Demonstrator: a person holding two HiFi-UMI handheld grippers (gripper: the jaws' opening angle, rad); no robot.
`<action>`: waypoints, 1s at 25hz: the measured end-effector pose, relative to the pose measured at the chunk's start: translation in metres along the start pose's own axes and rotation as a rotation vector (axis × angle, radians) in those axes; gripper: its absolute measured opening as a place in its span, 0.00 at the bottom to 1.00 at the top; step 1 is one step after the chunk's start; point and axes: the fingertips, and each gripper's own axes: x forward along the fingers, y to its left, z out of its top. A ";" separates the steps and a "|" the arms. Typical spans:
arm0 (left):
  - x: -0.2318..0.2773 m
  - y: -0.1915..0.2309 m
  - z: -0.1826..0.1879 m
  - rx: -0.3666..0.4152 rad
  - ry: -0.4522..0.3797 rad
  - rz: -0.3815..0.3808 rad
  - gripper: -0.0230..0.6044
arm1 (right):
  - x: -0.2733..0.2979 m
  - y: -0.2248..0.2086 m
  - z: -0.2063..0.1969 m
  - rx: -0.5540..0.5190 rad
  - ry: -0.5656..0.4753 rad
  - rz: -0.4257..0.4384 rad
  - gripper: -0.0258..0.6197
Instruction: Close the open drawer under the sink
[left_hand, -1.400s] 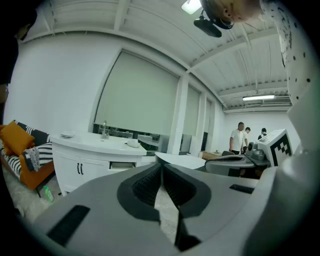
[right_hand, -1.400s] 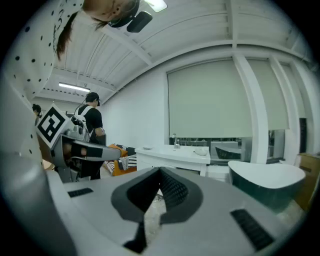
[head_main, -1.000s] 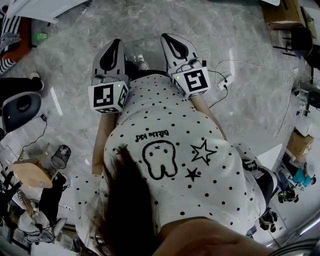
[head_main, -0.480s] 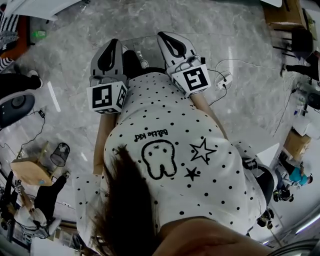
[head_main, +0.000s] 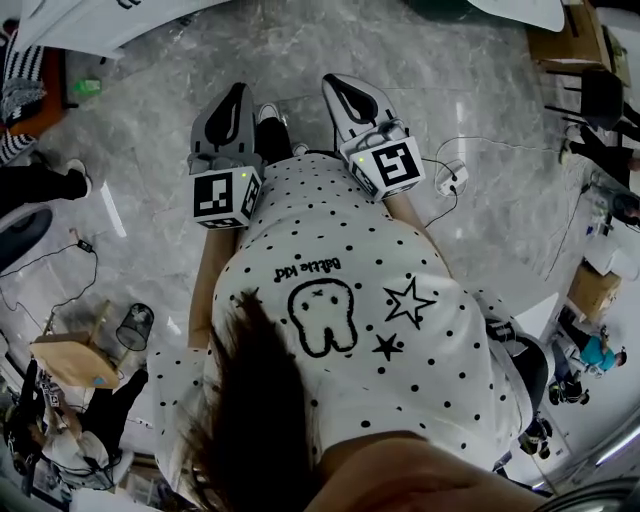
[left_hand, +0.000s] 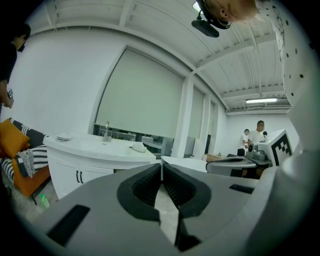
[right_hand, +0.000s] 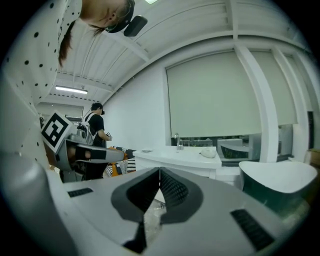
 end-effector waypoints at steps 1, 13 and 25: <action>0.007 0.010 0.007 0.003 -0.001 -0.009 0.07 | 0.011 -0.001 0.007 0.004 -0.004 -0.012 0.06; 0.082 0.077 0.016 0.019 0.069 -0.090 0.07 | 0.094 -0.036 0.004 0.039 0.044 -0.122 0.06; 0.072 0.082 0.023 -0.015 0.042 -0.051 0.07 | 0.099 -0.031 0.007 0.022 0.072 -0.079 0.06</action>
